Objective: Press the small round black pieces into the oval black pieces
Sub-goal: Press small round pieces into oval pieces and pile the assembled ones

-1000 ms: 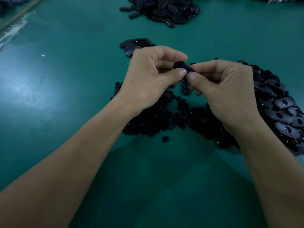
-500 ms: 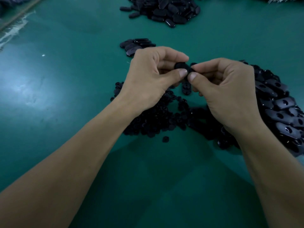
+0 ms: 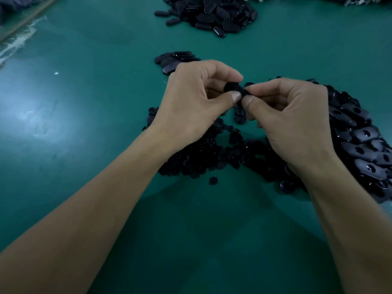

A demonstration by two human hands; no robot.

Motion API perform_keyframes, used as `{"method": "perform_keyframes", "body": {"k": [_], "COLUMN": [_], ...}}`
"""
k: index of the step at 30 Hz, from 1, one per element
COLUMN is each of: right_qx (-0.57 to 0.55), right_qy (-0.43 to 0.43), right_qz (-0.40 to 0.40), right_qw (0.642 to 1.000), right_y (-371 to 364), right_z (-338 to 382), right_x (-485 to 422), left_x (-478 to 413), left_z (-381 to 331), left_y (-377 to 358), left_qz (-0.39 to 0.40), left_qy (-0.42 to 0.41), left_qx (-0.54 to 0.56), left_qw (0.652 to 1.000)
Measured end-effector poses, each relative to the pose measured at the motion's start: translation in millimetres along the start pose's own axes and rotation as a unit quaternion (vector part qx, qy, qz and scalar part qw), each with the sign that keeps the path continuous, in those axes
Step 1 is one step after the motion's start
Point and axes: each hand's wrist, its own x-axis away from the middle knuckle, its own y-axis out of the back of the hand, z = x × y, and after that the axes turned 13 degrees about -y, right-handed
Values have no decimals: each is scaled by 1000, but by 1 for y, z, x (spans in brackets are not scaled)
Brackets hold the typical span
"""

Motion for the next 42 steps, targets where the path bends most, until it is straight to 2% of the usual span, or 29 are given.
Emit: {"method": "perform_keyframes", "body": {"k": [7,10,12,15,17,20,26,34,42], "right_qx": [7,96,209,383,441,490,495,429,399], "right_qy": [5,14,22,-8,-41,-93,-108,-93,-90], "right_qz": [-7,-41,-68,-113,-122,-89,-75,-79,-149], "right_qw": [1000,994,975,917,888,862,859,895,900], "right_y": [1,0,2,11,15,17,16,18,18], "right_z": [1,-1,-2,-5,-6,-5,-4,-5,5], "right_x": [0,2,2,0,1,3,4,2,5], "left_x": [-2,-8,-14,-24,-29,-37,-44,-42,-43], "left_z": [-1,2,7,17,26,40,60,68,70], "left_y": [1,2,6,18,25,31,29,30,31], "left_qz": [-13,-53,-93,-114,-122,-147,-123,-82,-67], "left_qy": [-4,23,46,64,72,91,95,96,95], "left_qx": [-19,-9,0,-9,-37,-94,-195,-252,-282], "left_qw": [1000,998,995,991,989,981,968,960,952]}}
